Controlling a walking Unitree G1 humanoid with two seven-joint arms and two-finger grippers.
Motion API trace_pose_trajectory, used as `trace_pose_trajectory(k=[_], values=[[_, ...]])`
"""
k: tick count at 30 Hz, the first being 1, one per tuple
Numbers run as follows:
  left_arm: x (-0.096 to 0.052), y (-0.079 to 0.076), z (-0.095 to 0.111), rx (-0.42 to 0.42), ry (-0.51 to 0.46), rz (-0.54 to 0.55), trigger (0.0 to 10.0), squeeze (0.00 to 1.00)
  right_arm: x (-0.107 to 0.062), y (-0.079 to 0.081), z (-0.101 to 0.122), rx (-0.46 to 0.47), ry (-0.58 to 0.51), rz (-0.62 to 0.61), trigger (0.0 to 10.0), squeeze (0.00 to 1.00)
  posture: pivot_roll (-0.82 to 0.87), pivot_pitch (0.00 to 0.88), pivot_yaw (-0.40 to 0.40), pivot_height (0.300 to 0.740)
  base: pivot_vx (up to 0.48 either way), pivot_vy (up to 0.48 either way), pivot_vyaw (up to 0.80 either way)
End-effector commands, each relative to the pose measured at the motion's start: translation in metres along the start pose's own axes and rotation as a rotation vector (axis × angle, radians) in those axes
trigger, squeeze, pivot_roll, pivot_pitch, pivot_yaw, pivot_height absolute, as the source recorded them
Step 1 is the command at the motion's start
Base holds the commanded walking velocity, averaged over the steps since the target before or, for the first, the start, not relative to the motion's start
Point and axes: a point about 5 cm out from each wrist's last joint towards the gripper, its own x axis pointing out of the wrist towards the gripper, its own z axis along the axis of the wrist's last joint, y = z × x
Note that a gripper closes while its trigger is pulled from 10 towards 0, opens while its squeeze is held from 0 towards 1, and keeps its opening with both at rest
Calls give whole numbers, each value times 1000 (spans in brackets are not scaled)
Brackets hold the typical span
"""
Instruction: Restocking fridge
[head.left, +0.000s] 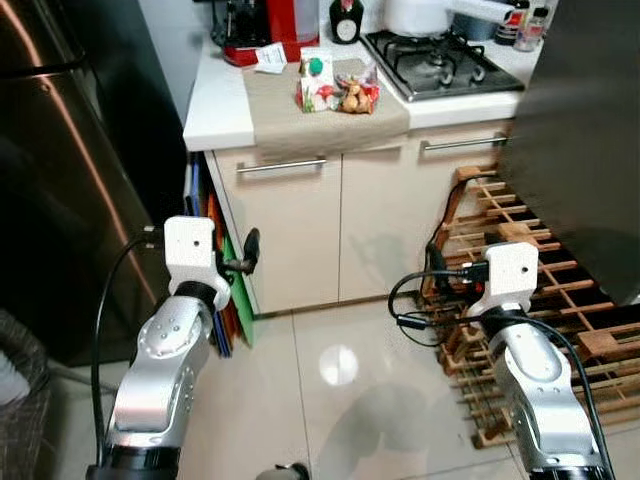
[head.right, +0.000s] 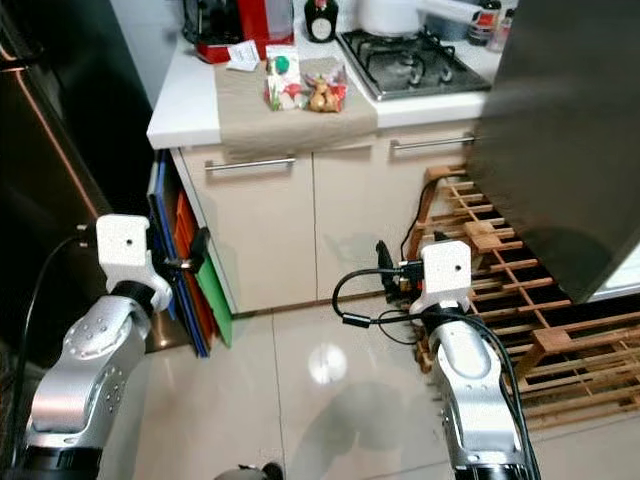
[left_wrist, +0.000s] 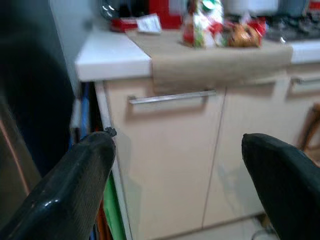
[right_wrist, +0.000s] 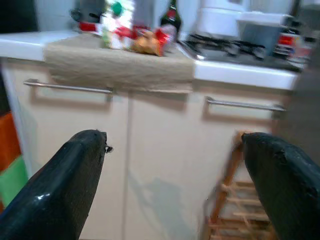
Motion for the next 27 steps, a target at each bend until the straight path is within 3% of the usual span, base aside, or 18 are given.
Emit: trace_pose_trajectory(k=[1, 3, 7, 12, 27], values=[[4, -3, 2, 10, -17, -36, 10000, 0, 2, 6, 3, -36, -13, 19, 10000, 0, -92, 0, 61, 740, 0, 0, 494], [5, -8, 13, 10, -93, -98, 10000, 0, 3, 8, 4, -75, -25, 8, 10000, 0, -94, 0, 60, 740, 0, 0, 0], [16, -3, 35, -24, -185, -64, 10000, 0, 6, 10, 15, -66, -88, -23, 10000, 0, -96, 0, 59, 740, 352, 0, 0], [22, -10, 35, -26, -204, -92, 10000, 0, 16, 15, 22, -29, -129, -50, 10000, 0, -108, 0, 61, 740, 480, 0, 0], [33, -15, 41, -35, -247, -98, 10000, 0, 28, 18, 29, -48, -157, -37, 10000, 0, -103, 0, 58, 740, 480, 0, 0]])
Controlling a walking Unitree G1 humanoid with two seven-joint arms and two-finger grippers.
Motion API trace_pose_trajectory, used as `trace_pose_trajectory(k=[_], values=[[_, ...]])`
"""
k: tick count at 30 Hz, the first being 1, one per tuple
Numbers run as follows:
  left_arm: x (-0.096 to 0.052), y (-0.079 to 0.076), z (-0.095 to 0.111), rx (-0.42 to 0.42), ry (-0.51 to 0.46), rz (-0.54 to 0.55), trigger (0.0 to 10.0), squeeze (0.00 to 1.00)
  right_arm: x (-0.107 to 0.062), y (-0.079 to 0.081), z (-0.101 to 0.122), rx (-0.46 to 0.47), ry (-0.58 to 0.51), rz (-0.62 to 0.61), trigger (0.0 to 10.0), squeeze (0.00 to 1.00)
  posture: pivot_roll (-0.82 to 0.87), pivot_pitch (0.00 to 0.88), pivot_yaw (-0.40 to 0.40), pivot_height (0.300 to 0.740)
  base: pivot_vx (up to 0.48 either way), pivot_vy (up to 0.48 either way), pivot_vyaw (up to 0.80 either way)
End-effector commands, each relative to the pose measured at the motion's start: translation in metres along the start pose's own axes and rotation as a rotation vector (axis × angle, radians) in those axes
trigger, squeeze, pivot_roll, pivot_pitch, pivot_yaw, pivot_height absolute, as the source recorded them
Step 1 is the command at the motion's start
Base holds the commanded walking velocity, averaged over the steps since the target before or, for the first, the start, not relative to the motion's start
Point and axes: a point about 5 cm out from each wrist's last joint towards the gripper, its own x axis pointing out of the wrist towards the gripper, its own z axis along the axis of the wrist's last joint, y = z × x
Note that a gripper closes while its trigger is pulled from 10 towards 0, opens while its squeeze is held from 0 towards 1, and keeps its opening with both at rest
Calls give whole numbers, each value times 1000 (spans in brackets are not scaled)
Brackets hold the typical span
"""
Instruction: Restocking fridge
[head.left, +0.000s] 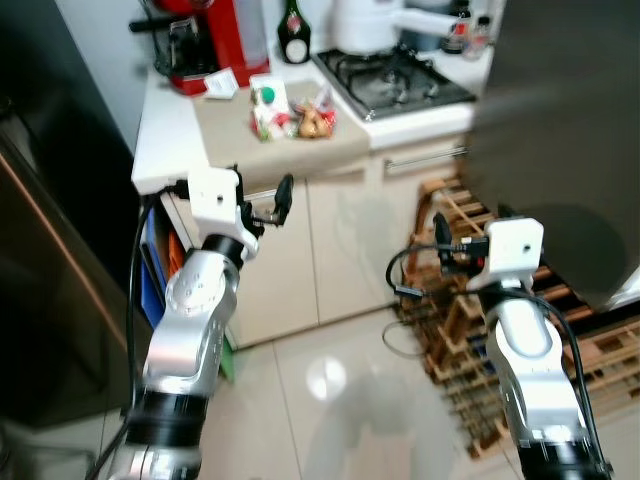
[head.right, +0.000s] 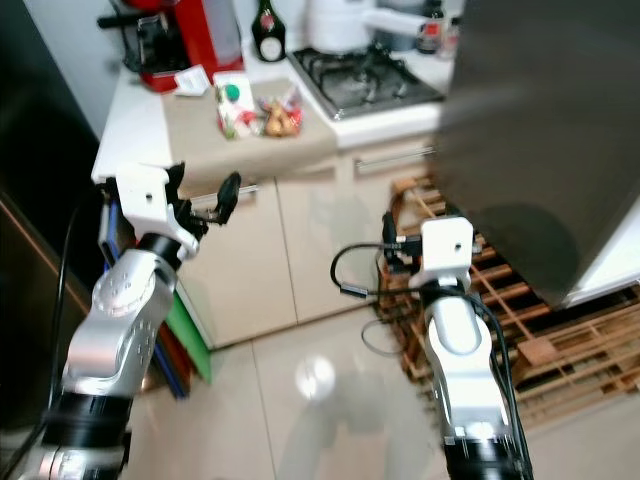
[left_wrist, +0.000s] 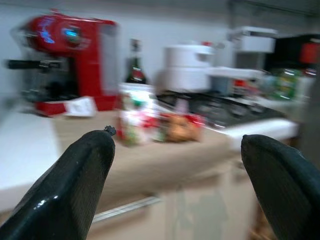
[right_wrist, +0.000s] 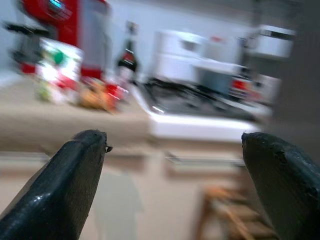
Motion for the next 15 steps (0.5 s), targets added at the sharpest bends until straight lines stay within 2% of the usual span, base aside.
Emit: trace_pose_trajectory(k=[1, 4, 10, 15], values=[[3, 4, 1, 5, -3, 11, 10000, 0, 0, 4, -1, 5, -6, 18, 10000, 0, -102, 0, 58, 740, 480, 0, 0], [5, 5, 3, 4, -11, 17, 10000, 0, 1, 4, 0, 12, -8, 23, 10000, 0, -100, 0, 58, 740, 480, 0, 0], [3, 12, -1, -55, 18, 86, 10000, 0, -1, 3, -4, 15, 9, 34, 10000, 0, -94, 0, 41, 740, 480, 0, 0], [2, 10, -3, -60, 19, 89, 10000, 0, -3, 3, -4, 12, 11, 44, 10000, 0, -92, 0, 33, 740, 480, 0, 0]])
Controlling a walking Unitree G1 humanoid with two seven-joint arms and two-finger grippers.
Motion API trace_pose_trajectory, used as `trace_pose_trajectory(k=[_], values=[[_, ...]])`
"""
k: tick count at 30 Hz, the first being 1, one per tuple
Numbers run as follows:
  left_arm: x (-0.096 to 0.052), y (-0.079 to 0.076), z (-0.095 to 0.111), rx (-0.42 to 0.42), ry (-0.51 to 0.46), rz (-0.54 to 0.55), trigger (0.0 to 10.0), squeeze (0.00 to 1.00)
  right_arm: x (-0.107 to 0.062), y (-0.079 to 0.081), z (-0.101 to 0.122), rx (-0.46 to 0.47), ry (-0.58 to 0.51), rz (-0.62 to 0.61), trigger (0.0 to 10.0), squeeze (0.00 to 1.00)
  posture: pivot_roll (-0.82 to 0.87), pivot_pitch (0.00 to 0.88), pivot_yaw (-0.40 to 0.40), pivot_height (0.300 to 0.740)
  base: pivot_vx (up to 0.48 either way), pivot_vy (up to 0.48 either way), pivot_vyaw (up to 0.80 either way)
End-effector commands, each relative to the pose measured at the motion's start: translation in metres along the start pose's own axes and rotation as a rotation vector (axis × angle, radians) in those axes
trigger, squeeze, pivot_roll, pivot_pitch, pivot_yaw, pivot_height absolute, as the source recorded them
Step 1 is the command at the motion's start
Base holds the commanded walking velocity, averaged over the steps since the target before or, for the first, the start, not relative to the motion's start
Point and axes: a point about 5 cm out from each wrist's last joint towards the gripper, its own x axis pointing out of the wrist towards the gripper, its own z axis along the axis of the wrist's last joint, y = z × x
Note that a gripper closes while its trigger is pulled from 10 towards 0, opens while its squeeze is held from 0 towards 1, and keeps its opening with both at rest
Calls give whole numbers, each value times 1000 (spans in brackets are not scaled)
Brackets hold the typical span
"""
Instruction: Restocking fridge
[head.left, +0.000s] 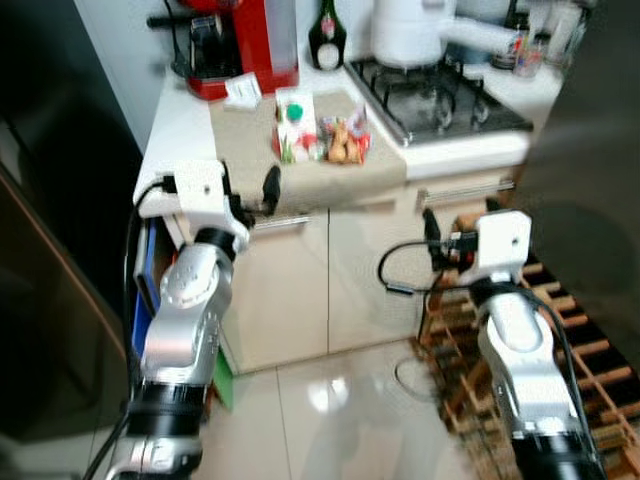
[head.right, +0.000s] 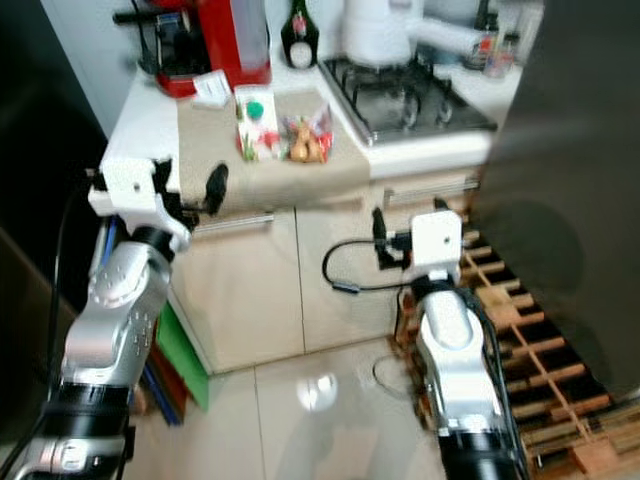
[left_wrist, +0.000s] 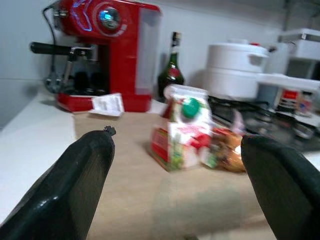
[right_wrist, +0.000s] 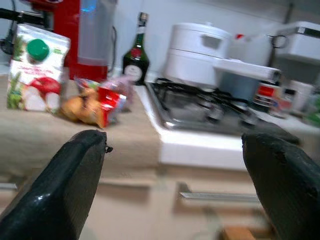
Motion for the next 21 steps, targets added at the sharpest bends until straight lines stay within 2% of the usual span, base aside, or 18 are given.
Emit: trace_pose_trajectory(k=[1, 11, 14, 16, 19, 20, 21], values=[[0, 6, 3, 3, -2, 25, 10000, 0, 1, 7, 4, 25, -16, 28, 10000, 0, -92, 0, 35, 740, 480, 0, 0], [5, 3, 10, 1, -23, 1, 10000, 0, -2, 3, 4, 28, -19, 7, 10000, 0, -102, 0, 45, 740, 480, 0, 0], [11, 2, 25, 55, -85, -36, 10000, 0, -5, 1, 5, 27, -20, 1, 10000, 0, -109, 0, 45, 740, 466, 0, 0], [15, 2, 33, 70, -104, -60, 10000, 0, -6, 1, 6, 27, -21, -1, 10000, 0, -112, 0, 44, 740, 0, 0, 0], [36, 17, 76, 35, -225, -124, 10000, 0, -7, -1, 7, 26, -24, -7, 10000, 0, -118, 0, 51, 740, 0, 0, 0], [36, 17, 76, 35, -225, -124, 10000, 0, -7, -1, 7, 26, -24, -7, 10000, 0, -118, 0, 51, 740, 0, 0, 0], [45, 22, 101, 18, -292, -173, 10000, 0, -9, -1, 7, 26, -24, -10, 10000, 0, -123, 0, 57, 740, 0, 0, 0]])
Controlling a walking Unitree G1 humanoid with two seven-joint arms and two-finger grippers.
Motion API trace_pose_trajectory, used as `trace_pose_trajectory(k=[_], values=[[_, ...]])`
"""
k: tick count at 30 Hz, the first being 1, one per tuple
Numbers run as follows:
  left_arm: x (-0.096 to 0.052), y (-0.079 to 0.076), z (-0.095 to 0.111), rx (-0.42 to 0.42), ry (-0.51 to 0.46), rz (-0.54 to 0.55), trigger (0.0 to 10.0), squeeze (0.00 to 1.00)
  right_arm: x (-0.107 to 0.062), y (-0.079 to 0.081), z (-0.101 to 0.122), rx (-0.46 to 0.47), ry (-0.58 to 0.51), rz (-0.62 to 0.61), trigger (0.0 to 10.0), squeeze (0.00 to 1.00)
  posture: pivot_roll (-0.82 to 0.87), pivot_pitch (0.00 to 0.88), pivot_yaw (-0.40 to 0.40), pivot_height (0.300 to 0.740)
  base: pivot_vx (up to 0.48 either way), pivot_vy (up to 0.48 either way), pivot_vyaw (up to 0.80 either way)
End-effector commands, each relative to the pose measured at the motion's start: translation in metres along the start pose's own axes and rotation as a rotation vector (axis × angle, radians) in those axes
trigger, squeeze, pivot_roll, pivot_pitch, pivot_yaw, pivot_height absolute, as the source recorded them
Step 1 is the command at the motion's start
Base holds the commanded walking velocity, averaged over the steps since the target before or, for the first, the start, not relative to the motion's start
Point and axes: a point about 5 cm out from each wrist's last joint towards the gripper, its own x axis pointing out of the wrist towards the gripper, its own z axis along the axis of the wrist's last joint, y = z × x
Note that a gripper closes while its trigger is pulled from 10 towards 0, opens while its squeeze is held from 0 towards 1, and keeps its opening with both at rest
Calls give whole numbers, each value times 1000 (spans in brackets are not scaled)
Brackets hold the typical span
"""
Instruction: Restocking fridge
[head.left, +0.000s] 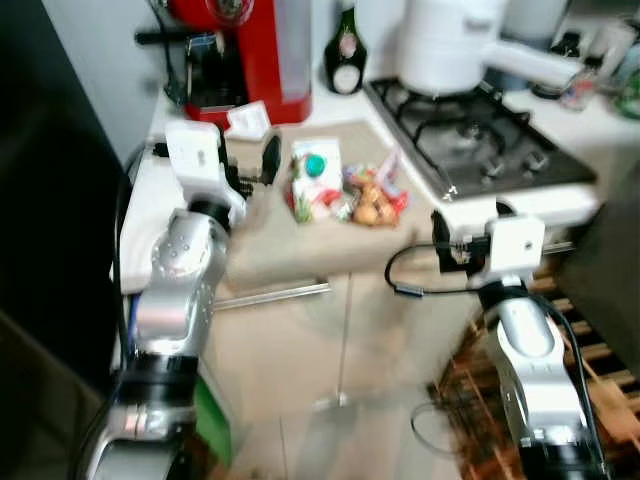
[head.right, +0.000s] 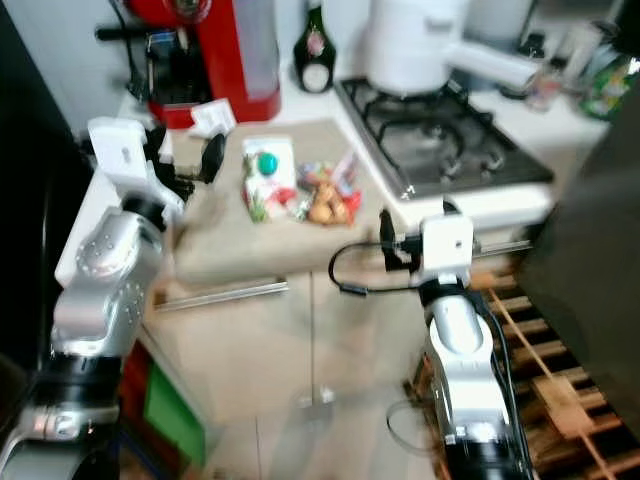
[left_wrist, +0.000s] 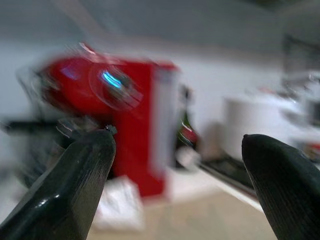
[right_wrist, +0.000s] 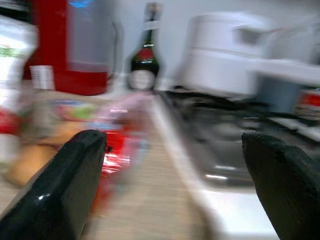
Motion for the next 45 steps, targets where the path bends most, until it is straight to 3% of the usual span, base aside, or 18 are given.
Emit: trace_pose_trajectory(k=[1, 2, 4, 5, 6, 9, 13, 17, 23, 30, 39, 45], values=[[14, 0, 24, -45, -89, -95, 10000, 0, -3, -6, 0, -11, 8, -16, 10000, 0, -125, 0, 62, 740, 0, 0, 0], [14, 0, 24, -45, -89, -95, 10000, 0, -3, -6, 0, -11, 8, -16, 10000, 0, -125, 0, 62, 740, 0, 0, 0], [25, -9, 37, -46, -149, -233, 10000, 0, -5, -7, 0, -7, 10, -25, 10000, 0, -129, 0, 69, 740, 0, 0, 0], [25, -9, 37, -46, -149, -233, 10000, 0, -5, -7, 0, -7, 10, -25, 10000, 0, -129, 0, 69, 740, 0, 0, 0], [30, -18, 32, -33, -135, -343, 10000, 0, -6, -7, 1, -4, 9, -31, 10000, 0, -136, 0, 73, 740, 0, 0, 0], [36, -25, 18, -10, -66, -445, 10000, 0, -8, -7, 3, -4, 5, -29, 10000, 0, -145, 0, 76, 740, 0, 0, 0], [42, -34, -6, -86, 73, -602, 10000, 0, -17, -7, 5, 6, 11, -3, 10000, 0, -179, 0, 83, 740, 0, 0, 0], [46, -36, -22, -140, 144, -628, 10000, 0, -32, -10, 5, -11, 37, -9, 10000, 0, -224, 0, 94, 740, 0, 0, 0], [45, -36, -36, -143, 180, -632, 10000, 0, -49, -17, 6, -27, 69, -33, 10000, 0, -274, 29, 96, 740, 0, 0, 0], [49, -34, -39, -107, 188, -618, 10000, 0, -70, -25, 17, -54, 107, -22, 10000, 0, -347, 70, 69, 740, 0, 0, 0], [53, -26, -32, -104, 160, -583, 10000, 0, -87, -19, 24, -43, 140, 42, 10000, 0, -374, 85, 51, 740, 0, 0, 0], [48, -39, -45, -105, 215, -674, 10000, 0, -93, -21, 26, -33, 158, 43, 10000, 0, -389, 91, 60, 740, 0, 0, 0]])
